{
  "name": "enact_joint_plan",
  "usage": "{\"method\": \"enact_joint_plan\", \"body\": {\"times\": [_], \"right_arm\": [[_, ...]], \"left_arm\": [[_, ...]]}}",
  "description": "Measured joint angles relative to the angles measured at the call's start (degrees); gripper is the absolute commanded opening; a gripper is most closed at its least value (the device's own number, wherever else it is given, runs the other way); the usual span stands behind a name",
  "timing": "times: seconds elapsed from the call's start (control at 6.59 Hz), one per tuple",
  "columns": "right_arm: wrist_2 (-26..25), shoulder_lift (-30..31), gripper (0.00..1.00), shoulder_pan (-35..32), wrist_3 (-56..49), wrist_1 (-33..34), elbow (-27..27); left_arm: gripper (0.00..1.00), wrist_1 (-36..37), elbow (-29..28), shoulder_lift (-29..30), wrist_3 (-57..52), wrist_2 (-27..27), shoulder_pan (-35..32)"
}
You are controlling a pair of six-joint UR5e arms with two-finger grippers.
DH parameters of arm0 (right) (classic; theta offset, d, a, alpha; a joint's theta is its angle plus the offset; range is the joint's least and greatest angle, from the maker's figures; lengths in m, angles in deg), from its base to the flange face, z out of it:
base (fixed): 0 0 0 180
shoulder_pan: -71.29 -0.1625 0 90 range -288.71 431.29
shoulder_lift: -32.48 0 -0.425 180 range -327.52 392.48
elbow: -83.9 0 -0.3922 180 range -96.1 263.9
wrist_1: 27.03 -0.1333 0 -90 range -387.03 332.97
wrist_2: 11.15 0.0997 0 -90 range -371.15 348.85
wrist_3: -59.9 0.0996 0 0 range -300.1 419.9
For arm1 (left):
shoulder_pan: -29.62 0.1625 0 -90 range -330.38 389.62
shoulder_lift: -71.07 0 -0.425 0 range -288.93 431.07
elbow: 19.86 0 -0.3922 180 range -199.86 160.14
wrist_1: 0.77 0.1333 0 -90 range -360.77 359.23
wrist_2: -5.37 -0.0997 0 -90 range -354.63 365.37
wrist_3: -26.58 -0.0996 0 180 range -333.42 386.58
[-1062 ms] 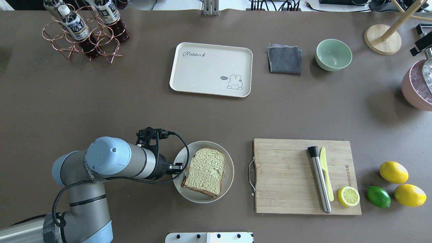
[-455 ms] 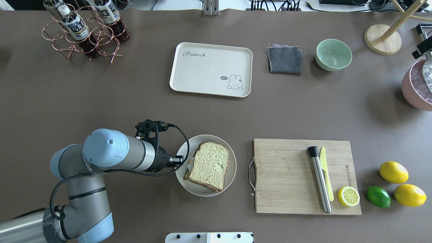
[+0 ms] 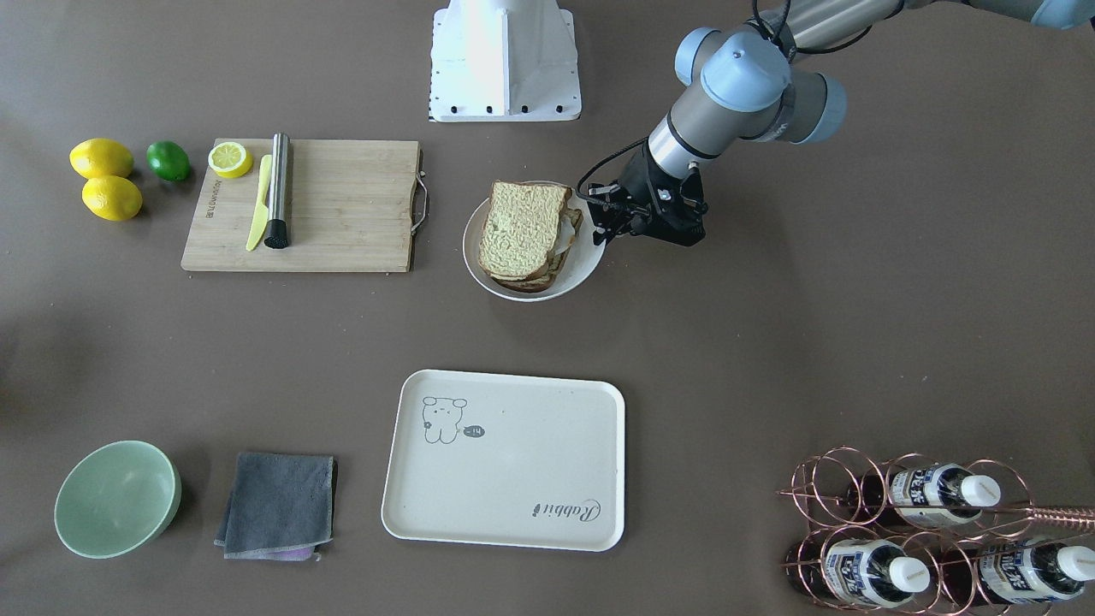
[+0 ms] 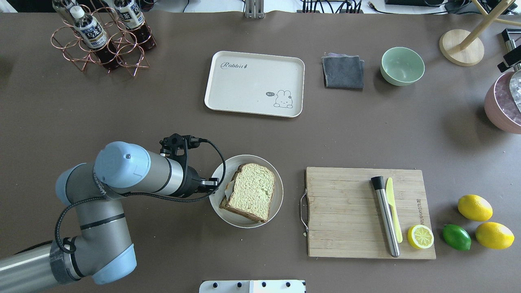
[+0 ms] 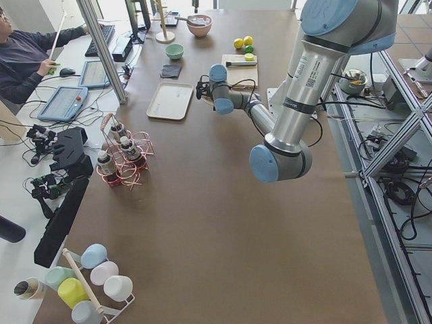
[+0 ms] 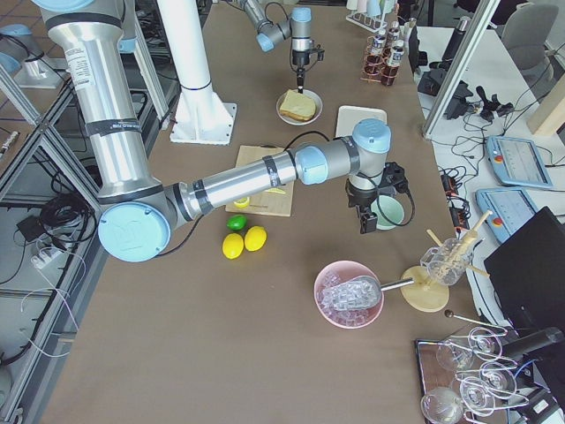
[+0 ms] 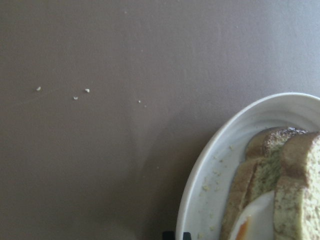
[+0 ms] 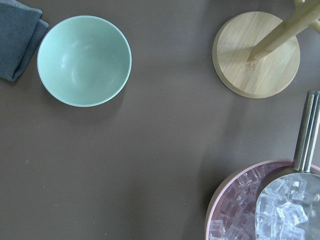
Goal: Make sandwich and place on tray
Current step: 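Carry the plate with the sandwich onto the white tray with the left gripper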
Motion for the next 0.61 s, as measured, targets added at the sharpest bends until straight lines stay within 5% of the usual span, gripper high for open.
{"method": "enact_joint_plan", "body": {"times": [0.61], "right_arm": [[-0.2, 0.1, 1.00, 0.0, -0.1, -0.1, 0.1]], "left_arm": [[0.00, -1.1, -28.2, 21.0, -4.7, 4.8, -10.1]]}}
